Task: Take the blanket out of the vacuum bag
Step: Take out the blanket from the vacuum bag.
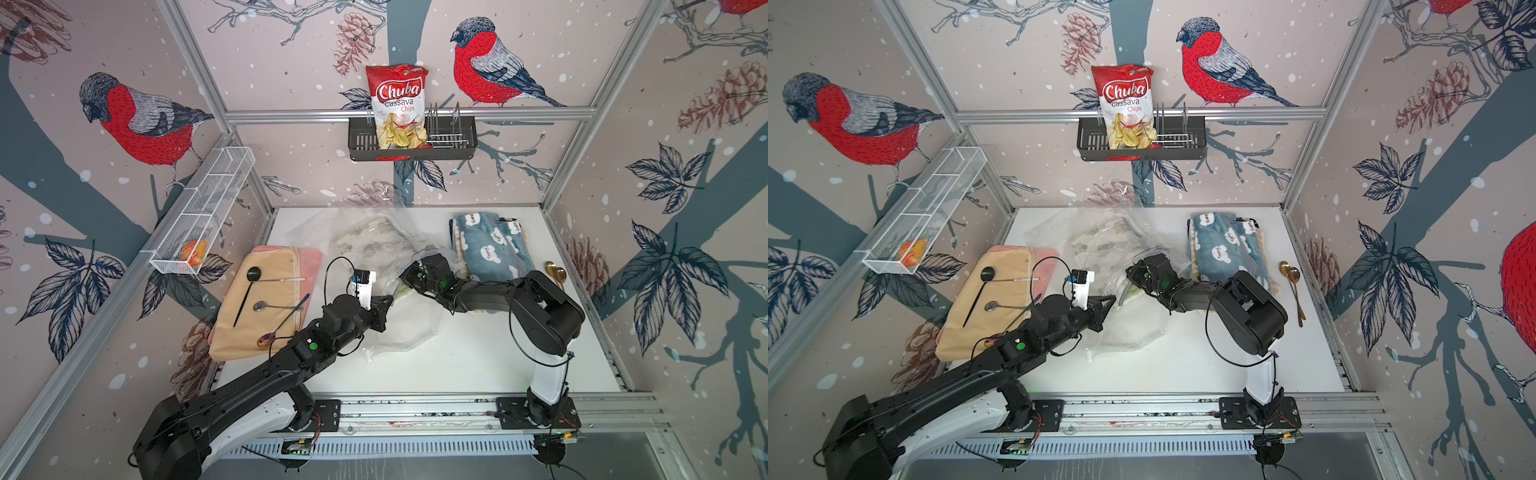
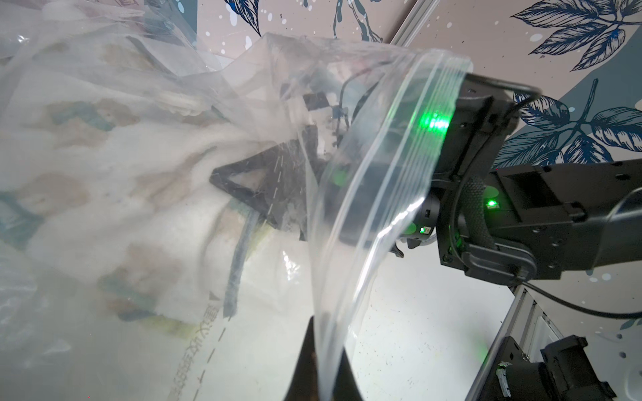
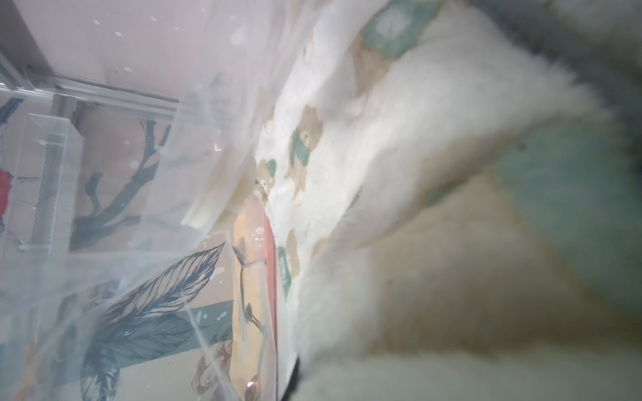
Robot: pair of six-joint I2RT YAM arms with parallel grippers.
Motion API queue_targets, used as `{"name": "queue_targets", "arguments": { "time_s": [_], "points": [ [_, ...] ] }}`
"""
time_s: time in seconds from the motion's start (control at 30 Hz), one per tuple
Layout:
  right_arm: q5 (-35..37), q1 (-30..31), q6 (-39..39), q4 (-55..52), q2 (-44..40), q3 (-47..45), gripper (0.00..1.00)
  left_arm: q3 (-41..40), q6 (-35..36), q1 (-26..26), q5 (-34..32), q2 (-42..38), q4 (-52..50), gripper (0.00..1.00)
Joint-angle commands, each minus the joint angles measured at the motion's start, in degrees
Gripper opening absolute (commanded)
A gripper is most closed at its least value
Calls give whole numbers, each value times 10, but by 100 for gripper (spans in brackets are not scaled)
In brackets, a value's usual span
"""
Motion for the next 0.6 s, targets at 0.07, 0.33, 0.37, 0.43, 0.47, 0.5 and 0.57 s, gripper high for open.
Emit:
{"name": "queue_targets", "arguments": {
  "time_s": [0.07, 0.33, 0.37, 0.43, 0.47, 0.5, 0.57],
  "points": [
    [-11, 0, 12, 32, -5, -22, 40, 3, 3, 0, 4, 1, 15, 0],
    [-19, 9, 32, 43, 14, -19, 58, 3, 2, 2, 9, 8, 21, 0],
    [-18, 10, 32, 40, 22, -9, 59, 3, 2, 2, 9, 8, 20, 0],
    [-16, 12, 33, 25, 38, 14, 61, 3, 2, 3, 8, 6, 19, 0],
    [-20, 13, 36, 21, 49, 24, 61, 3, 2, 3, 8, 5, 18, 0],
    [-22, 13, 41, 22, 54, 29, 62, 3, 2, 2, 8, 5, 17, 0],
    [-19, 15, 45, 22, 67, 38, 63, 3, 2, 2, 8, 3, 15, 0]
  ]
}}
